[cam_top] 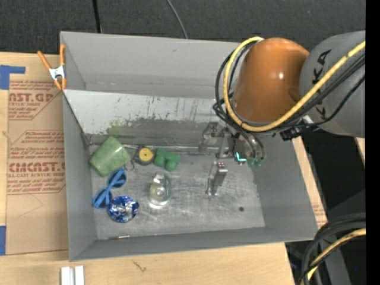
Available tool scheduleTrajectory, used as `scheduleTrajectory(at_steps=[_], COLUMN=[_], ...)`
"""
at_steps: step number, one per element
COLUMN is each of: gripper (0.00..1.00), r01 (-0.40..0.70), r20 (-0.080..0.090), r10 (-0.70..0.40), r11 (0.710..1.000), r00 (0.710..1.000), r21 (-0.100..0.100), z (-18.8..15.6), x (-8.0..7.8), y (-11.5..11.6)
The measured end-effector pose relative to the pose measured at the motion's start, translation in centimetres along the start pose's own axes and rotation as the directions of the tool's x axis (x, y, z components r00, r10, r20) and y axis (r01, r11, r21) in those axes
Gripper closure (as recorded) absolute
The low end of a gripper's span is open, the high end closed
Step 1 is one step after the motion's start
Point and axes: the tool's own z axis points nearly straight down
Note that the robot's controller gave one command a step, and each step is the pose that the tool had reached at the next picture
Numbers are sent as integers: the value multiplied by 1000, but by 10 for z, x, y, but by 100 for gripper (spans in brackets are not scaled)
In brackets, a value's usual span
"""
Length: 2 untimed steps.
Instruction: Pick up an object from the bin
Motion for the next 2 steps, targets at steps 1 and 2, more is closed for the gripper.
scheduleTrajectory(at_steps=[1,2], gripper=[0,0], r01=[58,142], r20=[16,7], r10=[-58,-142], r11=[998,990], r00=[998,990], r21=[-1,-4], z=[133,128], x=[-43,0], y=[64,170])
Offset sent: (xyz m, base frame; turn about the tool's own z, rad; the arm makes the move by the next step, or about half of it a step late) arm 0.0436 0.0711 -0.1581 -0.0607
